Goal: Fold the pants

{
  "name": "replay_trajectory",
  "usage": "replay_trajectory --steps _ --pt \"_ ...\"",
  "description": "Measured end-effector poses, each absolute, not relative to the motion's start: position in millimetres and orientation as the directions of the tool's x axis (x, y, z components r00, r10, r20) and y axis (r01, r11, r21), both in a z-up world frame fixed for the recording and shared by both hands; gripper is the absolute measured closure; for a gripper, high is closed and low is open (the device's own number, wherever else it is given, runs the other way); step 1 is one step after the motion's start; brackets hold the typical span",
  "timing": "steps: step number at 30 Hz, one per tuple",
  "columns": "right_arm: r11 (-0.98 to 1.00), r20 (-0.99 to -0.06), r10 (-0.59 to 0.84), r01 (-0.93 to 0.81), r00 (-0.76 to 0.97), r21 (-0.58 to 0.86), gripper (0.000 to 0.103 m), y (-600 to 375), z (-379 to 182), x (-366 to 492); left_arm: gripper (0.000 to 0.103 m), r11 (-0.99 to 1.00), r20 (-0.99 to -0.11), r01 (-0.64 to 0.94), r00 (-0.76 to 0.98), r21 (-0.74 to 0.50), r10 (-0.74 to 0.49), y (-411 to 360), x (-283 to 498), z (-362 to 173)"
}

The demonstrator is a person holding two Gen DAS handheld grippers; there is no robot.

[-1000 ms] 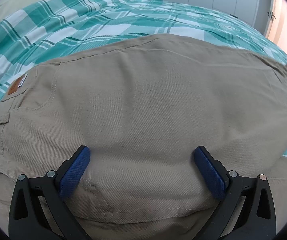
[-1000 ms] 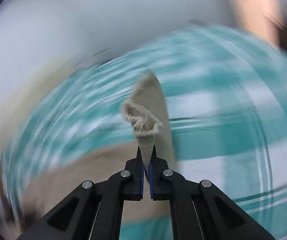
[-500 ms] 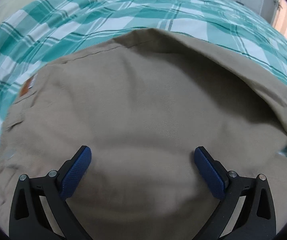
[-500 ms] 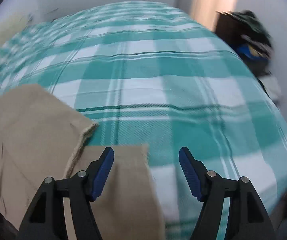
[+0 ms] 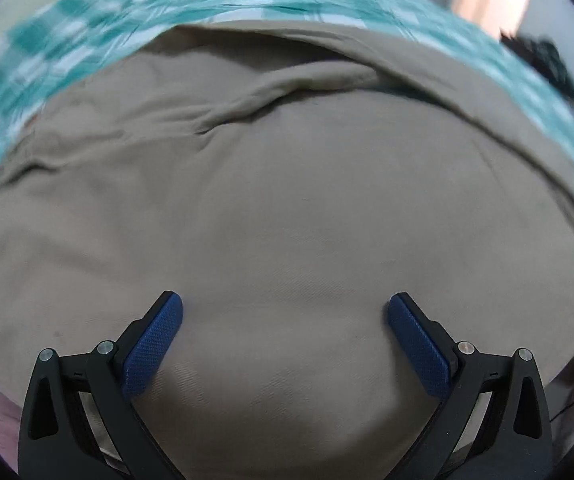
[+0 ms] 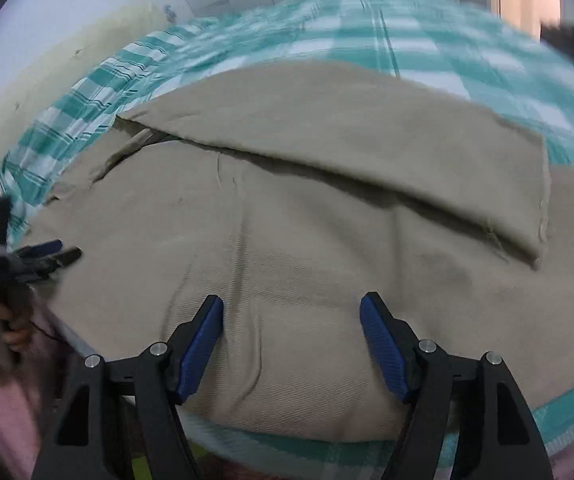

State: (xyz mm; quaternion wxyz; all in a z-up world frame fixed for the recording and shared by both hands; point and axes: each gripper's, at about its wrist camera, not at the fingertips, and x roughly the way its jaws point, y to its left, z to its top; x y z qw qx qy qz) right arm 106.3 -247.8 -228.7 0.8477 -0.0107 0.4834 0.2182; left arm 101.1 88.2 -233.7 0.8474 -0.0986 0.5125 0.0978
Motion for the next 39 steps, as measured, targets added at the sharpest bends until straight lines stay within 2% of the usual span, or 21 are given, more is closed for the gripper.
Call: replay_trajectory --steps 4,7,9,12,14,17,18,19,20,22,26,28,32,39 --pt "0.904 -0.814 0.379 -0.363 0.440 0.224 0.027 -245.5 -217.5 114.0 0.001 0.932 -0.851 -0.348 0.516 -0.100 0.102 105.0 90.8 -217.8" --pt "0.861 -0.730 0.508 -0.280 0.457 0.424 0.027 -268.3 -194.4 117.5 0.001 0.902 -0.823 -0.410 0.552 -0.133 0.130 123.7 81.8 -210.3" --pt "0.797 -0.671 0.591 -0.195 0.448 0.572 0.027 -278.0 -192.3 136.7 0.001 0.893 -0.830 -0.437 0.536 -0.112 0.158 134.5 82.3 -215.3" --pt "0.710 -0.653 0.623 0.038 0.431 0.703 0.028 -294.9 -219.2 177.1 0.001 0.889 -0.844 -0.454 0.502 -0.068 0.192 146.3 88.7 -230.4" --pt "0.676 -0.667 0.583 0.178 0.463 0.715 0.041 -306.7 -235.8 190.6 0.001 0.897 -0.842 -0.442 0.485 -0.002 0.237 138.1 92.5 -234.0" --pt "0.536 -0.616 0.541 0.329 0.573 0.777 0.046 -320.1 -251.2 200.5 0.001 0.903 -0.834 -0.427 0.477 0.054 0.275 128.9 91.7 -237.5" --pt "0.531 -0.618 0.521 0.344 0.589 0.775 0.059 -319.2 -251.9 203.5 0.001 0.903 -0.836 -0.426 0.478 0.048 0.270 130.2 91.3 -237.1" --pt "0.565 -0.641 0.496 0.343 0.586 0.751 0.087 -317.2 -250.3 208.2 0.001 0.905 -0.840 -0.424 0.477 0.038 0.259 132.7 91.5 -236.2" --pt "0.641 -0.687 0.441 0.333 0.577 0.691 0.100 -314.0 -244.5 212.7 0.001 0.907 -0.846 -0.421 0.474 0.027 0.246 135.7 92.0 -234.7" --pt "0.719 -0.702 0.404 0.270 0.587 0.640 0.100 -308.0 -226.0 217.5 0.001 0.907 -0.859 -0.421 0.469 -0.013 0.205 140.2 89.6 -227.4" --pt "0.772 -0.593 0.472 0.019 0.652 0.635 0.100 -295.3 -151.8 205.2 0.001 0.866 -0.843 -0.424 0.538 -0.266 0.004 161.3 86.1 -205.4" --pt "0.782 -0.536 0.523 -0.124 0.663 0.611 0.100 -289.4 -111.1 190.1 0.001 0.794 -0.796 -0.423 0.593 -0.437 -0.123 184.3 96.1 -193.2" --pt "0.770 -0.473 0.601 -0.310 0.644 0.558 0.100 -275.5 -58.7 148.8 0.001 0.625 -0.674 -0.405 0.686 -0.667 -0.275 219.8 126.7 -181.9" --pt "0.714 -0.398 0.688 -0.469 0.606 0.520 0.100 -278.4 -23.3 74.4 0.001 0.505 -0.631 -0.439 0.712 -0.743 -0.308 257.0 169.5 -180.9"
